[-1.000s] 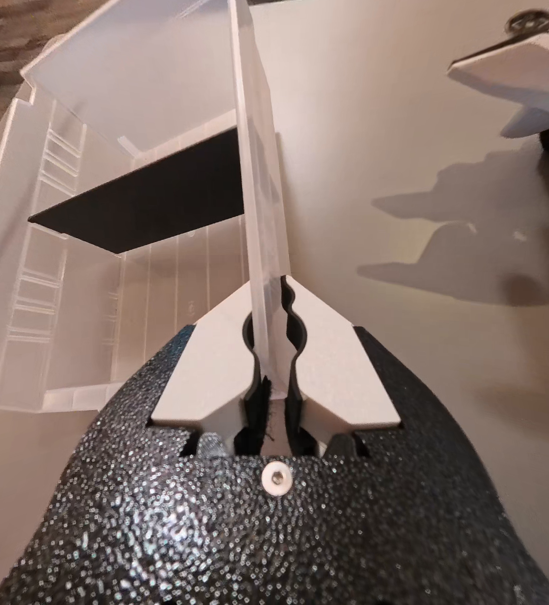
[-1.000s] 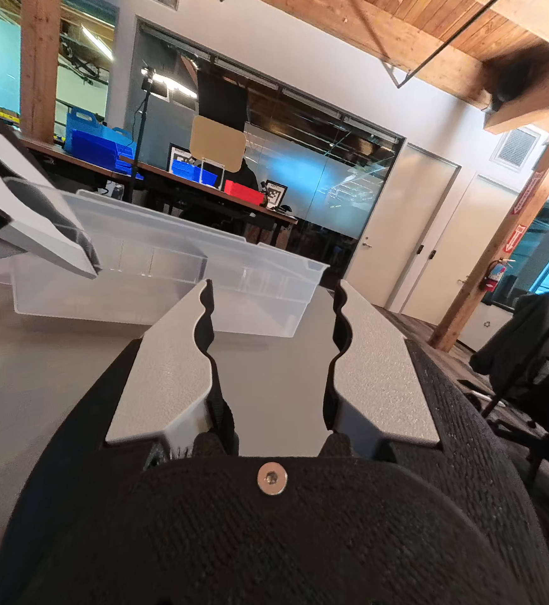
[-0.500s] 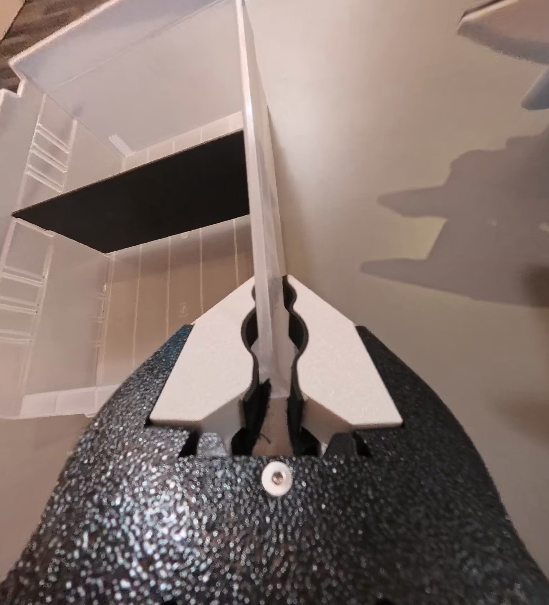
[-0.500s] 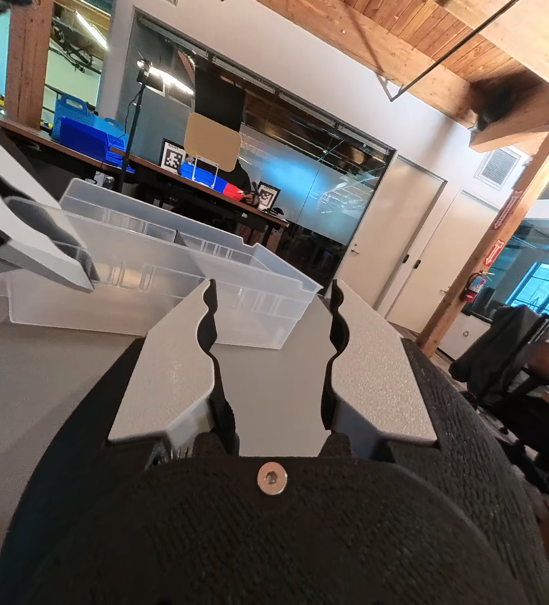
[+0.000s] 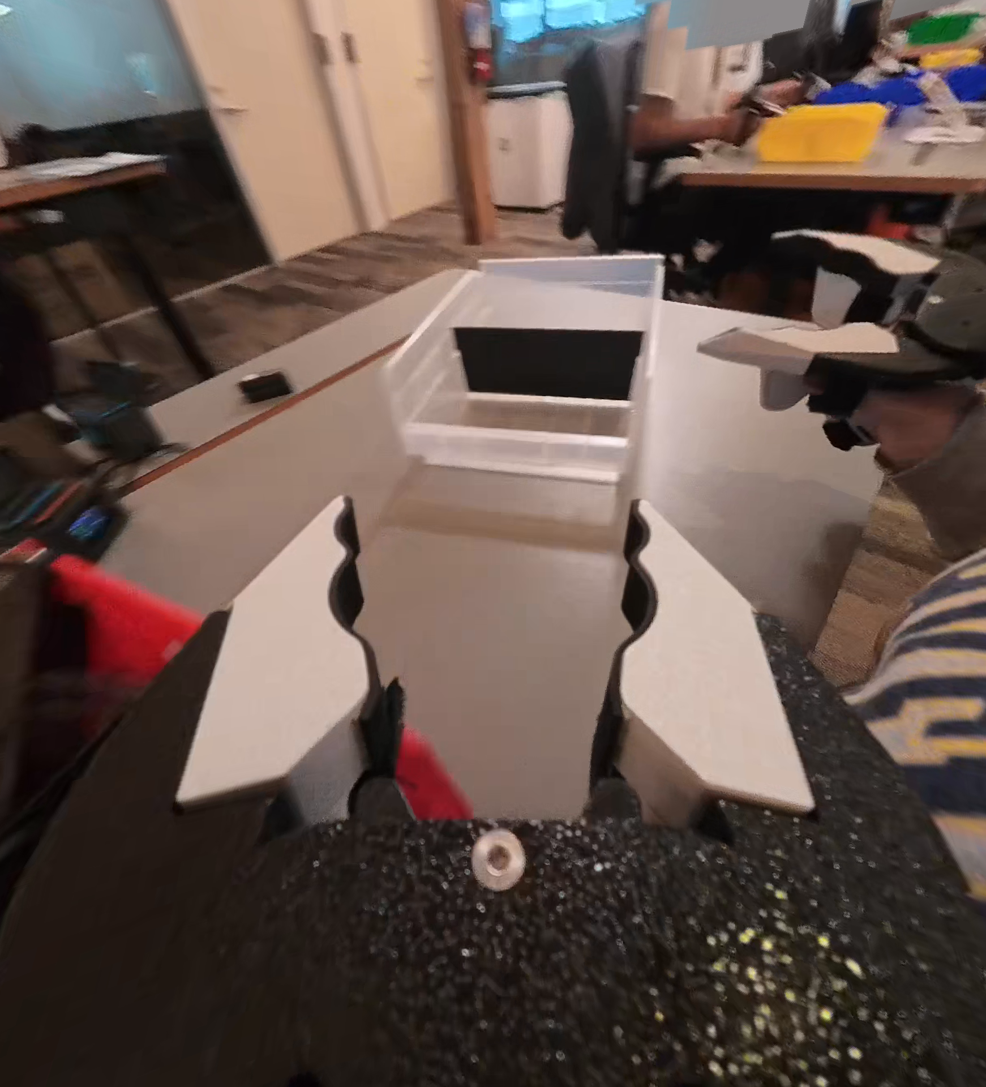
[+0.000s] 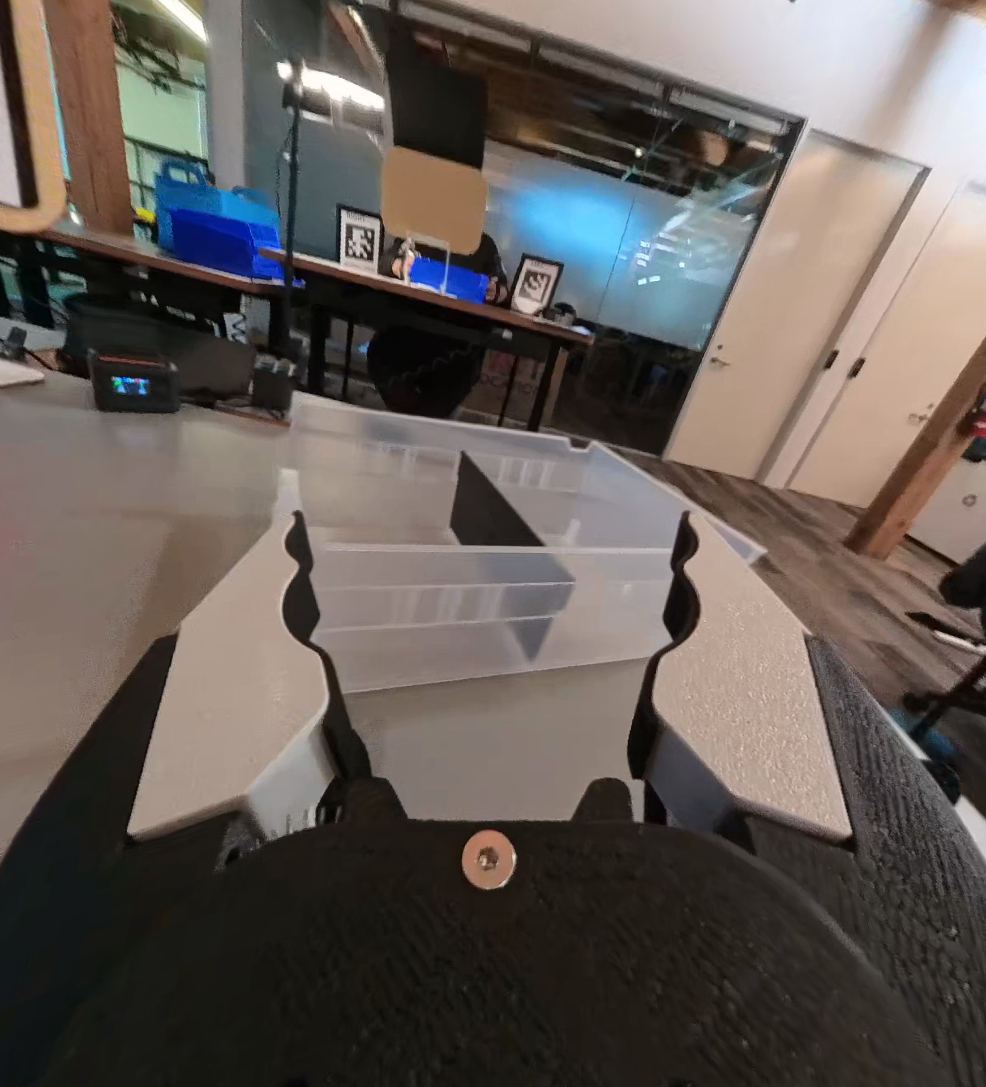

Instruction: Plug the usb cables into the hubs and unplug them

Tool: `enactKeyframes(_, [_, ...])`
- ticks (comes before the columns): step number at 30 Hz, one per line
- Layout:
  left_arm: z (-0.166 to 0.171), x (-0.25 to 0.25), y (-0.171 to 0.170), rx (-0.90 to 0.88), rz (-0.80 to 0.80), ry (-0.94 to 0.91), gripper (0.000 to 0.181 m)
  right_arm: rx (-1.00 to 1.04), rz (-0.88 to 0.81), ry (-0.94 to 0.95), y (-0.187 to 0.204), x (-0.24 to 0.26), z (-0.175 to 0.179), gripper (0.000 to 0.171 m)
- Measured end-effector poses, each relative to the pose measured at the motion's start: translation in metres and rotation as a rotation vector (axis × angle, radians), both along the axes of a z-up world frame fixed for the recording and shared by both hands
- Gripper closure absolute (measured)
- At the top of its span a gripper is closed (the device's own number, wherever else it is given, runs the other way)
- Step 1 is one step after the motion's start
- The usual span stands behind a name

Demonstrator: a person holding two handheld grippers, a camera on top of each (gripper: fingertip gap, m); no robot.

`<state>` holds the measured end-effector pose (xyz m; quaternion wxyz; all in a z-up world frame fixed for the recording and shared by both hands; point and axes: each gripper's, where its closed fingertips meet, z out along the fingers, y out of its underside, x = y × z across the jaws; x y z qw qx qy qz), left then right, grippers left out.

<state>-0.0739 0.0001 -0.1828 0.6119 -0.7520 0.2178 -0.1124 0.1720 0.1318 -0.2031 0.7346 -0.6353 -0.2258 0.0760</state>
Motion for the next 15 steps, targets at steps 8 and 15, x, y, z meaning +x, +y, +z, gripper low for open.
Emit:
enactKeyframes(8, [0.013, -0.162, -0.09, 0.168, 0.524, 0.038, 0.097, 0.038, -0.128, -0.117, 0.007, -0.068, -0.006, 0.053])
enactKeyframes(15, [-0.036, -0.234, -0.113, 0.025, 0.719, 0.086, 0.093, -0.147, -0.304, -0.133, 0.042, -0.042, -0.035, 0.06])
